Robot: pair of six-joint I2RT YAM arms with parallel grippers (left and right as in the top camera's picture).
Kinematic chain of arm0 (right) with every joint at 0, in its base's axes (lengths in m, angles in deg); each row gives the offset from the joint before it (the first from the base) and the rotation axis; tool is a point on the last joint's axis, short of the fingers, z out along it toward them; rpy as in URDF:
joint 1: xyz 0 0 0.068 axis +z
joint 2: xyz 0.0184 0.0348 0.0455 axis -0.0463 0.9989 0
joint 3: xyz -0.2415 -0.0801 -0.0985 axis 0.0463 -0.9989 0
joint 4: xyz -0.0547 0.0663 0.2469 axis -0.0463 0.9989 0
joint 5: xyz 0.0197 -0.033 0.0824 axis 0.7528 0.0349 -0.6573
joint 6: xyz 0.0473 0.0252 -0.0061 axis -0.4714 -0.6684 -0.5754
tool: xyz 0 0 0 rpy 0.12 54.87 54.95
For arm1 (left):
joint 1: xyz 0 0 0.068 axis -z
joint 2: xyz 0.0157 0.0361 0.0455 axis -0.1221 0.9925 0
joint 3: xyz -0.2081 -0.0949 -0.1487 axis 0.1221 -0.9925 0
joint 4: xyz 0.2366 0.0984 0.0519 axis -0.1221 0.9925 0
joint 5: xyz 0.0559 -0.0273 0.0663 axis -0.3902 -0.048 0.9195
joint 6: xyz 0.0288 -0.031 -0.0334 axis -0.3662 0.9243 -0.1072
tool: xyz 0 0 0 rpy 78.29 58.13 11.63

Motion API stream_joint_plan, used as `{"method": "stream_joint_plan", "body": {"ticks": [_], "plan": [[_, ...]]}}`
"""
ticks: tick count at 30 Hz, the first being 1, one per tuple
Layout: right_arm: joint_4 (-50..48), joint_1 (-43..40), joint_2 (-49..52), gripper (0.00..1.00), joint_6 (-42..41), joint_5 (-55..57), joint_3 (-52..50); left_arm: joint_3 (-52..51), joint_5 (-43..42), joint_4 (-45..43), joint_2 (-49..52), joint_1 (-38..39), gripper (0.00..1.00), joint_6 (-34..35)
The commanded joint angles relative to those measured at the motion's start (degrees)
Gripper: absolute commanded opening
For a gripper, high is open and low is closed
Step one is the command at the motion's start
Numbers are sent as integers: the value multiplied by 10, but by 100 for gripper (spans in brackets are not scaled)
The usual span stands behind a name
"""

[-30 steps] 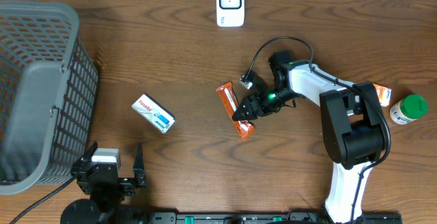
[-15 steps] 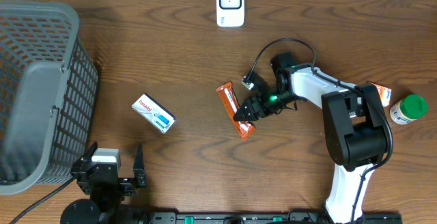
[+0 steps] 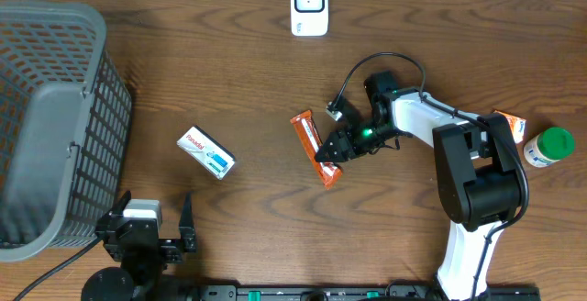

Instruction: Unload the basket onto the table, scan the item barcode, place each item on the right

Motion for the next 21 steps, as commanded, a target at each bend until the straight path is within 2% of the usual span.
{"method": "stream_joint_plan", "body": {"ticks": [1, 5, 10, 21], "plan": [[1, 7, 74, 39, -22, 240, -52, -1, -1, 0, -3, -2, 93, 1], [-12, 15, 74, 31, -43, 241, -52, -1, -1, 0, -3, -2, 93, 1], [-23, 22, 74, 2, -54, 243, -52, -1, -1, 0, -3, -2, 93, 1], [21, 19, 65, 1, -39, 214, -25, -1, -1, 0, -3, -2, 93, 1]]}}
